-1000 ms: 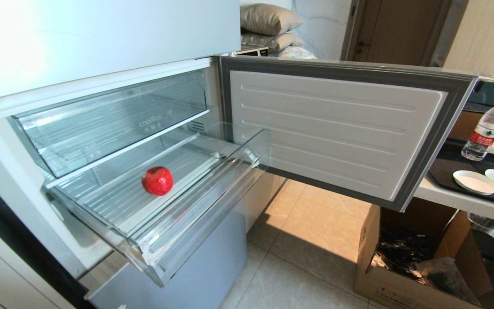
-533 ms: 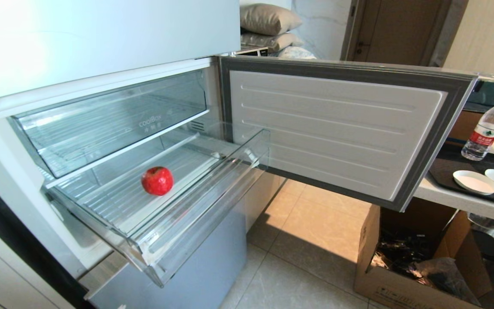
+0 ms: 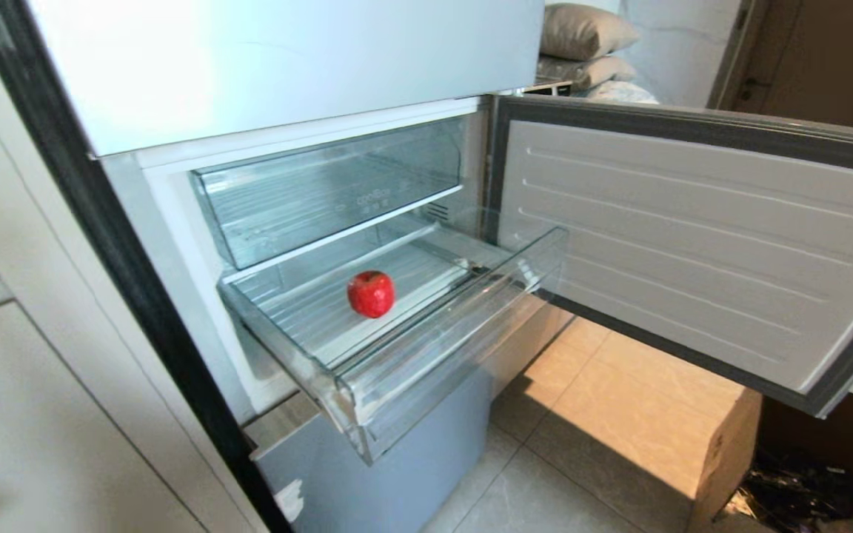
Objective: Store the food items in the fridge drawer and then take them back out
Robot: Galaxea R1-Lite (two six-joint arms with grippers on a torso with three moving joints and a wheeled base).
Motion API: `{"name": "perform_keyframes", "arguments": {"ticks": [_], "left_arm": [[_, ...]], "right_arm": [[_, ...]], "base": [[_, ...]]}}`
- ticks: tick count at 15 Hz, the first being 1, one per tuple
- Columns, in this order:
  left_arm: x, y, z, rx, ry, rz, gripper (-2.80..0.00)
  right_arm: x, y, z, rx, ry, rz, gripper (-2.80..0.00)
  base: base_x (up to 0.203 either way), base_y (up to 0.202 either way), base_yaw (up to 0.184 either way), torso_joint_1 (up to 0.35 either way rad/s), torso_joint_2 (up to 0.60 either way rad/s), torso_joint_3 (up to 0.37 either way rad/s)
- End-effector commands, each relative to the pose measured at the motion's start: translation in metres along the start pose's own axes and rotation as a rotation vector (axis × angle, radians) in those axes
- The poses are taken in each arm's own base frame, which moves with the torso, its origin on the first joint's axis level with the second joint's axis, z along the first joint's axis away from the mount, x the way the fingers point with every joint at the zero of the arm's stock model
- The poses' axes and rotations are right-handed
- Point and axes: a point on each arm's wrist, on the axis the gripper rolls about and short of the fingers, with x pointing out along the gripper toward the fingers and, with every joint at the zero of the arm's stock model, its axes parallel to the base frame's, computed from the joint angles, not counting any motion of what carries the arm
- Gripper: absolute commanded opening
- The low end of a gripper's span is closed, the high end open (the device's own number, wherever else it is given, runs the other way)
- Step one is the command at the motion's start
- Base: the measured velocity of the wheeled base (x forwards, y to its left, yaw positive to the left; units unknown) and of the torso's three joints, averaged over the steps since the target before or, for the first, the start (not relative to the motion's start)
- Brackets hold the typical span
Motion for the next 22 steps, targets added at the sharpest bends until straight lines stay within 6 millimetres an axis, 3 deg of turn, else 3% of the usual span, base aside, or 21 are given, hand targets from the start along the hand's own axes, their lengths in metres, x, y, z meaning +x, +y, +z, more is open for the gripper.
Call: {"name": "perform_keyframes", "arguments": {"ticks": [1,14,18,22], "left_arm": [[0.0,0.0,0.0,0.0,0.001,0.0,-2.8],[0.0,0.0,0.0,0.0,0.001,0.0,-2.8],[0.0,0.0,0.0,0.0,0.001,0.0,-2.8],[0.0,0.0,0.0,0.0,0.001,0.0,-2.8]], "right_arm": [[0.0,0.0,0.0,0.0,0.002,0.001,-2.8],[0.0,0.0,0.0,0.007,0.0,0.001,-2.8],[0.005,0.0,0.002,-0.011,0.057,0.01,-2.8],[0.039,0.0,0.037,0.018,0.152,0.015,-2.8]], "base": [[0.001,-0.008,0.174,0.006,0.01,0.002],[0.002,-0.007,0.173,0.002,0.0,0.003],[0.002,-0.003,0.04,0.003,0.0,0.003],[0.0,0.0,0.0,0.0,0.0,0.0]]}}
